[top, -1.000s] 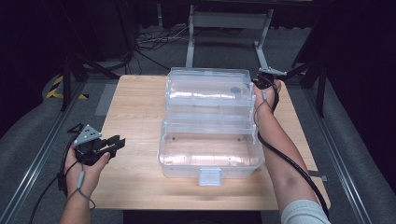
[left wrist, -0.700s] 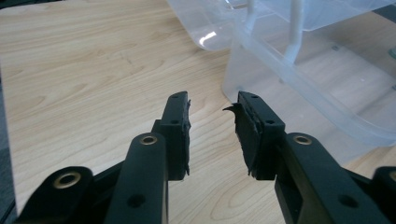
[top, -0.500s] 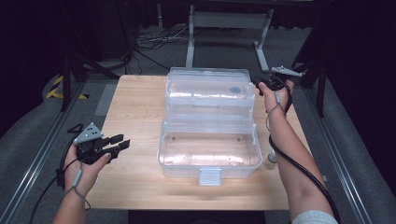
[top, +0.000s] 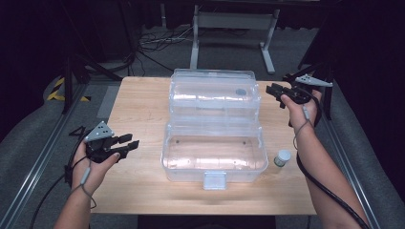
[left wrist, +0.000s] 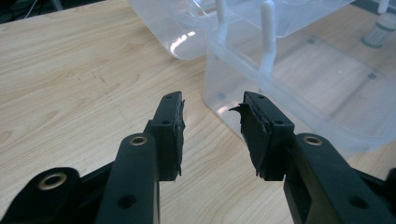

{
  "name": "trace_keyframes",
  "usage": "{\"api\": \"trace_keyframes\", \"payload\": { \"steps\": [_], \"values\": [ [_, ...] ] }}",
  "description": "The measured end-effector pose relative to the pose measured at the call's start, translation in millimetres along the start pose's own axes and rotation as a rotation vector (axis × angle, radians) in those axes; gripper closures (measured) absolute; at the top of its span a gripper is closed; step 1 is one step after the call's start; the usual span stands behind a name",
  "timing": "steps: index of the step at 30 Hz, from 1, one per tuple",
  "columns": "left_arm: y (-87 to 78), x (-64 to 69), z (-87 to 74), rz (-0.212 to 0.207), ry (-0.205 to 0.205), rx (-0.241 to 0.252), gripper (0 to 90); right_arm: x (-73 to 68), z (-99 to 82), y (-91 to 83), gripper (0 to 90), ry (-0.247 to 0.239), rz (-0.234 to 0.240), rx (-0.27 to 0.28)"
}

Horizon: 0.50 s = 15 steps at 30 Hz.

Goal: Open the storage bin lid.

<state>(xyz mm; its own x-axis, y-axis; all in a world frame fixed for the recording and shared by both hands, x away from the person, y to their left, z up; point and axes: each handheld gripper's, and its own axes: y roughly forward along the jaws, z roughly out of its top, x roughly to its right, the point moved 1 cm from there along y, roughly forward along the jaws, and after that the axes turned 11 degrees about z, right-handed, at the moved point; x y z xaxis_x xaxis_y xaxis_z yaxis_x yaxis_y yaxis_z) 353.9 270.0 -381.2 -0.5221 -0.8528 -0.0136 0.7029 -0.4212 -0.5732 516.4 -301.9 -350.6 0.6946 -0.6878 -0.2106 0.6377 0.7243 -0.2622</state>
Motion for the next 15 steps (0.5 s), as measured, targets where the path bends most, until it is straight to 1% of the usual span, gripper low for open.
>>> {"api": "trace_keyframes", "payload": {
  "steps": [1, 2, 3, 7, 10, 11, 12, 13, 15],
  "values": [
    [1.0, 0.1, 2.7, -0.010, -0.004, 0.004, 59.5, -4.5, 1.2, -9.2, 65.0, -0.006, 0.009, -0.002],
    [1.0, 0.1, 2.7, -0.010, -0.004, 0.004, 59.4, -6.9, 1.7, -14.2, 64.8, -0.012, 0.013, -0.006],
    [0.8, -0.2, 4.4, -0.012, -0.006, 0.003, 59.4, -6.9, 1.7, -14.2, 64.8, -0.012, 0.013, -0.006],
    [2.5, -3.2, 9.4, 0.004, 0.002, -0.010, 59.1, -14.6, 1.8, -32.7, 62.0, -0.022, 0.029, -0.012],
    [4.1, -4.5, 11.6, -0.006, -0.001, -0.013, 58.9, -19.5, -0.3, -44.6, 60.7, -0.032, 0.040, -0.022],
    [4.8, -5.3, 12.4, -0.009, 0.002, -0.011, 58.9, -21.7, -1.3, -52.4, 59.8, -0.031, 0.050, -0.027],
    [5.5, -5.8, 12.9, -0.013, 0.000, -0.011, 58.9, -21.7, -1.3, -52.4, 59.8, -0.031, 0.050, -0.027],
    [6.2, -6.3, 13.5, -0.017, 0.002, -0.013, 58.8, -22.5, -1.5, -56.1, 59.3, -0.031, 0.055, -0.026],
    [7.7, -6.7, 13.7, -0.021, 0.004, -0.019, 58.8, -22.5, -1.8, -63.3, 56.6, -0.028, 0.065, -0.050]
  ]
}}
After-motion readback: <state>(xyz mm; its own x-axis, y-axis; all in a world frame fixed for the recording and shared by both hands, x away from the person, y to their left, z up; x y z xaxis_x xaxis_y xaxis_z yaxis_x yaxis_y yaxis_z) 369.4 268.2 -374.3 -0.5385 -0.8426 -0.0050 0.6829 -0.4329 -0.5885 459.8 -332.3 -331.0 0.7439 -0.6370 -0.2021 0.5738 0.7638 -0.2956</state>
